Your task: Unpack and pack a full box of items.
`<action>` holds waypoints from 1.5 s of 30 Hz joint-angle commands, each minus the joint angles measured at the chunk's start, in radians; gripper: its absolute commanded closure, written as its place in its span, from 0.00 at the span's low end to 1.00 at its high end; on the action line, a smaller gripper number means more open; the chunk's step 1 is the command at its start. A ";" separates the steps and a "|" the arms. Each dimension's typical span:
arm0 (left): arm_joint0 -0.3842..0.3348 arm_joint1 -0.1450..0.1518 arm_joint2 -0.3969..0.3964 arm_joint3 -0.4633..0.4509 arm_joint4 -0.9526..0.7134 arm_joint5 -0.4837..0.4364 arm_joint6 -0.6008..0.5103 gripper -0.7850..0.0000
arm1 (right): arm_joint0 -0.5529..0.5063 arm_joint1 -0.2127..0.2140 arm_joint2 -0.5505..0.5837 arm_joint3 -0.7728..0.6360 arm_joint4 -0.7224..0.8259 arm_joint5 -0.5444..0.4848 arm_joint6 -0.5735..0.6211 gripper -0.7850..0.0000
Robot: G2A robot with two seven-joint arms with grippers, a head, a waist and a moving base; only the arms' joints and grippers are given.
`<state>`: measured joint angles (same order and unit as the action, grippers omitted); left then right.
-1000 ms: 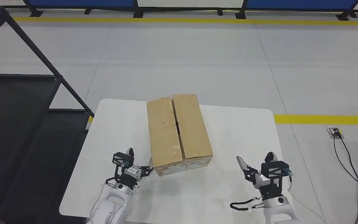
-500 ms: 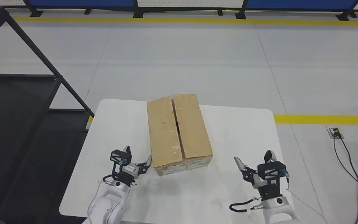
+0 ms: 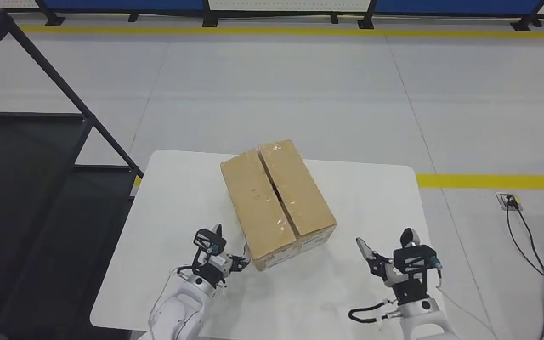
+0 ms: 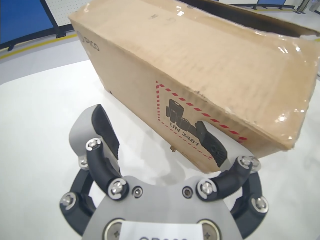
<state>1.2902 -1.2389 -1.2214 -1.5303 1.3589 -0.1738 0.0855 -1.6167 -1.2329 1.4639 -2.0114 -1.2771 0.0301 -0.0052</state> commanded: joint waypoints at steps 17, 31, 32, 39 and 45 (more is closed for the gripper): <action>0.022 -0.005 -0.003 0.048 0.003 0.022 0.031 0.00 | -0.023 -0.001 0.040 -0.029 0.204 -0.085 0.057 0.00; -0.023 -0.026 0.101 0.061 0.046 0.000 0.011 0.00 | -0.021 0.004 0.116 0.030 0.633 -0.287 0.229 0.00; -0.025 -0.027 0.106 0.060 0.051 -0.002 0.008 0.00 | -0.021 0.004 0.116 0.030 0.633 -0.287 0.229 0.00; -0.043 -0.036 0.146 0.063 0.070 -0.010 0.000 0.00 | -0.021 0.004 0.116 0.030 0.633 -0.287 0.229 0.00; -0.061 -0.045 0.167 0.074 0.058 -0.013 0.010 0.00 | 0.023 0.003 0.064 0.047 0.677 -0.286 0.287 0.00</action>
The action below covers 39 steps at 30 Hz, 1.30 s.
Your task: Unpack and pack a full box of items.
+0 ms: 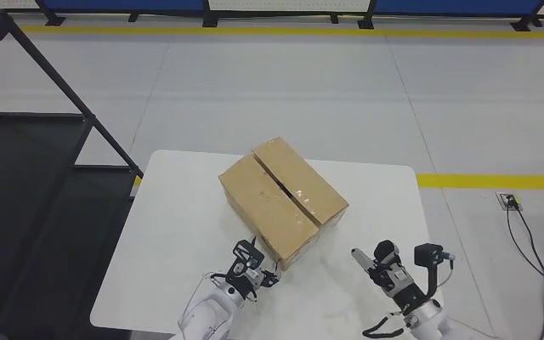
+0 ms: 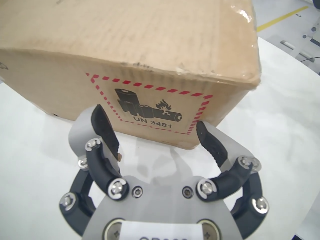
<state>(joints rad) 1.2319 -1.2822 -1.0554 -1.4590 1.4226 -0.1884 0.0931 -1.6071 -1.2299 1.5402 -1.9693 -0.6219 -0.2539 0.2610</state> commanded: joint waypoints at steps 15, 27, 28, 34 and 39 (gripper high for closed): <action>0.171 0.035 -0.314 -0.068 -0.191 0.070 0.183 0.00 | 0.137 -0.010 -0.089 0.054 0.299 0.058 0.157 0.00; 0.254 0.045 -0.431 -0.133 -0.300 0.021 0.246 0.00 | 0.257 -0.027 -0.209 0.154 0.359 0.107 0.123 0.00; 0.259 0.045 -0.438 -0.139 -0.313 0.018 0.255 0.00 | 0.266 -0.029 -0.215 0.161 0.364 0.110 0.122 0.00; 0.274 0.045 -0.458 -0.159 -0.340 0.016 0.237 0.00 | 0.308 -0.034 -0.252 0.203 0.388 0.115 0.132 0.09; 0.273 0.043 -0.457 -0.162 -0.339 0.022 0.226 0.00 | 0.345 -0.038 -0.270 0.239 0.419 0.113 0.147 0.07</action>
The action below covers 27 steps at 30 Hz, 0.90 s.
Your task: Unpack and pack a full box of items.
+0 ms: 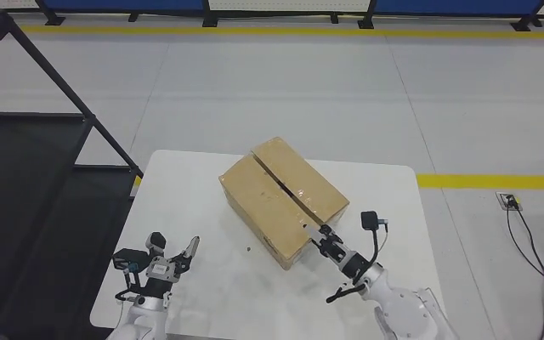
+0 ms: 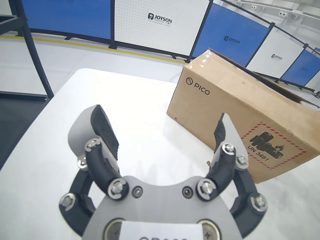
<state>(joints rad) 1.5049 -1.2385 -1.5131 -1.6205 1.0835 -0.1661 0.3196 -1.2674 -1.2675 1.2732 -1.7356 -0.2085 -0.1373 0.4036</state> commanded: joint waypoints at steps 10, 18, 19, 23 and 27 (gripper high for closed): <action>0.000 -0.003 0.000 -0.002 0.012 0.015 -0.019 0.00 | 0.036 -0.002 -0.024 0.035 0.021 -0.024 0.029 0.37; -0.003 -0.004 -0.001 -0.003 0.013 0.016 -0.027 0.00 | 0.060 -0.007 -0.052 0.075 -0.001 -0.027 0.010 0.75; -0.003 -0.005 -0.001 -0.004 0.013 0.017 -0.028 0.00 | 0.061 -0.007 -0.054 0.077 0.005 -0.037 0.017 0.79; -0.005 -0.006 -0.003 -0.005 0.014 0.021 -0.034 0.00 | 0.062 -0.004 -0.048 0.086 0.023 -0.076 0.047 1.00; -0.008 -0.006 -0.011 -0.009 0.014 0.024 -0.038 0.00 | 0.054 -0.001 -0.040 0.078 0.031 -0.103 0.064 1.00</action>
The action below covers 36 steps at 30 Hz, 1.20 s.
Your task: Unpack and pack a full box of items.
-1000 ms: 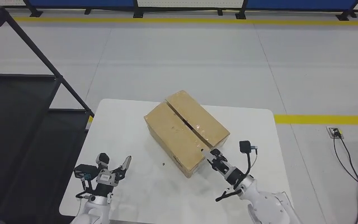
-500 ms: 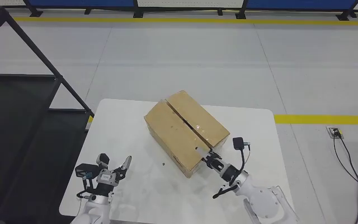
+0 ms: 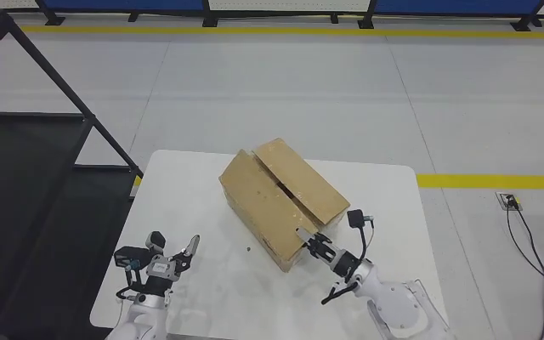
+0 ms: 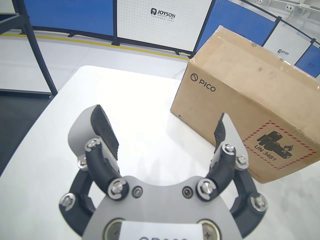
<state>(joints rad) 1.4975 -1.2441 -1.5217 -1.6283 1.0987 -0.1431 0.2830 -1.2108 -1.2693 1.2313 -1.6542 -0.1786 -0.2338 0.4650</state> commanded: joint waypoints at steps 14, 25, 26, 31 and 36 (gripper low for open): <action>-0.008 -0.002 -0.020 0.000 -0.021 -0.001 -0.009 0.00 | -0.053 0.021 0.047 -0.044 0.043 -0.128 0.114 1.00; -0.026 -0.004 -0.058 0.023 -0.071 0.025 -0.023 0.00 | -0.065 0.039 0.081 -0.011 0.108 -0.288 0.226 1.00; -0.028 -0.004 -0.060 0.025 -0.074 0.027 -0.025 0.00 | -0.065 0.041 0.080 -0.007 0.114 -0.307 0.239 1.00; -0.040 -0.006 -0.063 0.040 -0.074 0.041 -0.027 0.00 | -0.064 0.048 0.088 0.010 0.129 -0.358 0.264 1.00; -0.061 -0.007 -0.051 0.052 -0.054 0.047 -0.042 0.00 | -0.069 0.057 0.089 0.018 0.137 -0.415 0.314 1.00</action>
<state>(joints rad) 1.4411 -1.2511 -1.5751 -1.5791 1.0389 -0.0966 0.2458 -1.2792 -1.2144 1.3194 -1.6398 -0.0452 -0.6367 0.7671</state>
